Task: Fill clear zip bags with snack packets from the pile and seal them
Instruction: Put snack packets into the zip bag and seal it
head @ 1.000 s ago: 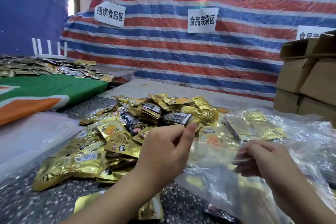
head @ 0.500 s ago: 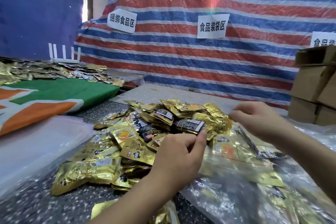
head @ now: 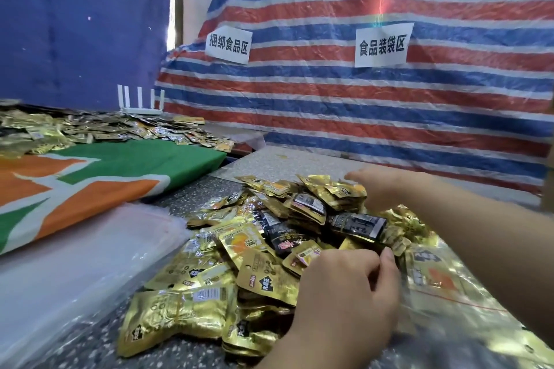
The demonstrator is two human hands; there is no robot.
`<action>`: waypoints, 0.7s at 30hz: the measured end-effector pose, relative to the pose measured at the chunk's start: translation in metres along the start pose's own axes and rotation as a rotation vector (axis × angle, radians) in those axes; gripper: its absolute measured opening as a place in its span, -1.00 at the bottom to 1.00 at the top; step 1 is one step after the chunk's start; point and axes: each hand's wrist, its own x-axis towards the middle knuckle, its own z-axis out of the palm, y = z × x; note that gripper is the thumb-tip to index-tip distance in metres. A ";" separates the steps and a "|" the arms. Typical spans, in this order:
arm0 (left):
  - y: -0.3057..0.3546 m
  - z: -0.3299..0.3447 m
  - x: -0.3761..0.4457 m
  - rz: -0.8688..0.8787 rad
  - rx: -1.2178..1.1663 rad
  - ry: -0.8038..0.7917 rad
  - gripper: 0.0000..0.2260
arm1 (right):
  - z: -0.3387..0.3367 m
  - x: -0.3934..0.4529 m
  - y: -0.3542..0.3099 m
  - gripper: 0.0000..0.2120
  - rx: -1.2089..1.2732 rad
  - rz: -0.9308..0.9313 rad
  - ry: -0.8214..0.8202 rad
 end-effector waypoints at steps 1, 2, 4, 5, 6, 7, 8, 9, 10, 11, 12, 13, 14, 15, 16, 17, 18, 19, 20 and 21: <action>0.000 -0.001 0.001 0.003 0.010 0.006 -0.52 | 0.003 0.005 0.000 -0.20 0.014 0.005 -0.012; 0.000 -0.001 0.002 0.005 0.022 0.010 -0.52 | 0.006 0.010 0.000 -0.19 0.033 0.007 -0.019; 0.000 -0.003 0.003 0.004 0.035 0.005 -0.53 | 0.012 0.019 -0.002 -0.19 0.072 0.005 -0.033; 0.000 -0.003 0.003 0.002 0.038 0.001 -0.53 | 0.015 0.022 -0.003 -0.20 0.074 0.004 -0.040; 0.000 -0.004 0.002 -0.003 0.043 -0.001 -0.53 | 0.018 0.024 -0.004 -0.21 0.062 0.005 -0.042; -0.001 -0.005 0.003 -0.006 0.050 0.000 -0.54 | 0.021 0.026 -0.006 -0.23 0.036 0.009 -0.031; -0.002 -0.007 0.003 -0.007 0.056 0.005 -0.54 | 0.023 0.027 -0.008 -0.25 0.003 0.008 -0.003; -0.003 -0.007 0.004 -0.006 0.059 0.009 -0.54 | 0.024 0.028 -0.010 -0.29 -0.021 0.002 0.036; -0.005 -0.008 0.005 -0.004 0.059 0.005 -0.54 | 0.025 0.027 -0.011 -0.34 -0.030 -0.009 0.079; -0.005 -0.008 0.005 -0.004 0.059 -0.004 -0.54 | 0.026 0.027 -0.011 -0.39 -0.033 -0.019 0.123; -0.006 -0.008 0.005 -0.005 0.059 -0.011 -0.54 | 0.027 0.026 -0.010 -0.46 -0.036 -0.033 0.168; -0.007 -0.007 0.005 -0.007 0.056 -0.014 -0.54 | 0.027 0.026 -0.008 -0.56 -0.036 -0.048 0.216; -0.008 -0.006 0.004 -0.009 0.052 -0.014 -0.54 | 0.027 0.024 -0.007 -0.67 -0.031 -0.057 0.268; -0.008 -0.005 0.003 -0.009 0.044 -0.015 -0.53 | 0.026 0.022 -0.004 -0.76 -0.001 -0.057 0.315; -0.009 -0.004 0.002 -0.010 0.032 -0.016 -0.53 | 0.024 0.018 -0.002 -0.81 0.081 -0.054 0.355; -0.010 -0.003 0.002 -0.012 0.015 -0.018 -0.53 | 0.022 0.014 0.001 -0.82 0.205 -0.057 0.389; -0.010 -0.003 0.002 -0.016 -0.003 -0.024 -0.53 | 0.018 0.009 0.003 -0.80 0.357 -0.065 0.426; -0.011 -0.003 0.002 -0.021 -0.022 -0.033 -0.53 | 0.013 0.001 0.005 -0.79 0.498 -0.069 0.476; -0.011 -0.003 0.002 -0.025 -0.037 -0.038 -0.53 | 0.007 -0.006 0.008 -0.79 0.614 -0.067 0.533; -0.011 -0.004 0.003 -0.028 -0.045 -0.034 -0.53 | 0.002 -0.015 0.010 -0.81 0.723 -0.058 0.575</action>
